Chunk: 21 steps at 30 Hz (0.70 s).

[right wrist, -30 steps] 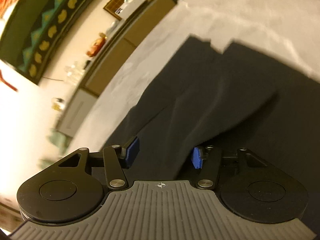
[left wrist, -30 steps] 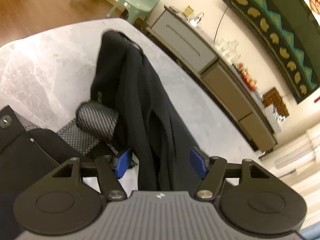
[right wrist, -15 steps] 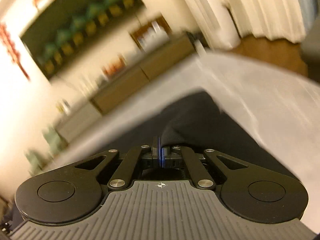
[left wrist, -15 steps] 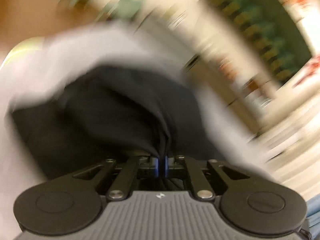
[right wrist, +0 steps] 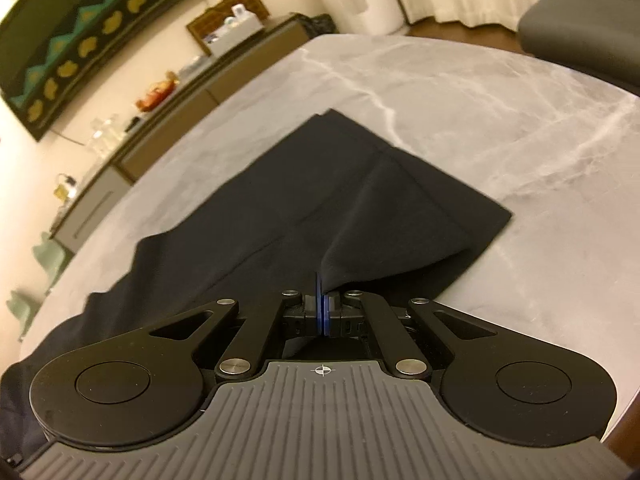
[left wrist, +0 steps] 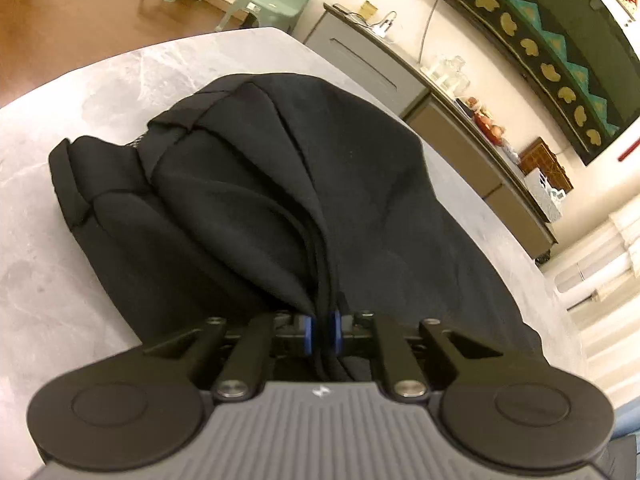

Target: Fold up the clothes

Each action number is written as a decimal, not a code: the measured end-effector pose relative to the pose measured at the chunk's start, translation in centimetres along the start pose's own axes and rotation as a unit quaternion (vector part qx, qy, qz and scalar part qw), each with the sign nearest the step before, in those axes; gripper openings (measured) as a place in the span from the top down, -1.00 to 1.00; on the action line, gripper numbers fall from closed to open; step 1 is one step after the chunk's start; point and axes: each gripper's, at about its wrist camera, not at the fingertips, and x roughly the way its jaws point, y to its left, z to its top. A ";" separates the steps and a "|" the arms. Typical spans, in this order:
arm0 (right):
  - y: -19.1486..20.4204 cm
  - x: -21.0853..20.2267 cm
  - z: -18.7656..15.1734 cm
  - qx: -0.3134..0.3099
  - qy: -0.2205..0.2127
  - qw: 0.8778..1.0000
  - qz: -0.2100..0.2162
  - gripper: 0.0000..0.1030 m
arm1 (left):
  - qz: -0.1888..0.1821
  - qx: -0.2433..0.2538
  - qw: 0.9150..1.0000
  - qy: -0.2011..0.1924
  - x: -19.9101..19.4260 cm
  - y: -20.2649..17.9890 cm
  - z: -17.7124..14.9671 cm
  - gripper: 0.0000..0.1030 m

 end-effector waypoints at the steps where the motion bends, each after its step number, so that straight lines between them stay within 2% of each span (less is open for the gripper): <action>1: -0.4 -0.1 0.3 0.003 -0.006 1.000 -0.006 1.00 | -0.008 0.003 1.000 -0.004 -0.4 0.0 -0.1 0.76; 4: -1.7 -0.6 0.7 0.016 -0.010 1.000 -0.023 1.00 | -0.012 0.007 1.000 -0.006 -1.1 0.7 -0.3 0.69; 8: -2.1 0.1 0.2 0.011 0.006 0.999 -0.039 1.00 | 0.004 -0.004 1.000 0.018 -0.4 1.4 -0.3 0.67; 12: -2.1 0.3 0.4 0.009 -0.003 0.998 -0.057 1.00 | 0.023 -0.010 1.000 0.009 -1.0 2.0 -0.5 0.28; 13: -2.0 0.4 0.4 0.003 -0.005 0.998 -0.062 1.00 | 0.029 -0.013 0.999 0.006 -1.1 2.3 -0.5 0.23; 15: -1.6 0.5 0.3 -0.009 -0.009 0.998 -0.069 1.00 | 0.037 -0.041 0.998 -0.009 -1.8 3.7 -0.2 0.09; 19: -1.8 0.7 0.6 -0.014 -0.013 0.997 -0.077 1.00 | 0.044 -0.123 0.991 -0.037 -3.5 7.5 0.4 0.05; 21: -2.2 0.5 0.9 -0.003 -0.023 0.995 -0.098 1.00 | 0.040 -0.158 0.985 -0.054 -4.7 9.3 0.5 0.01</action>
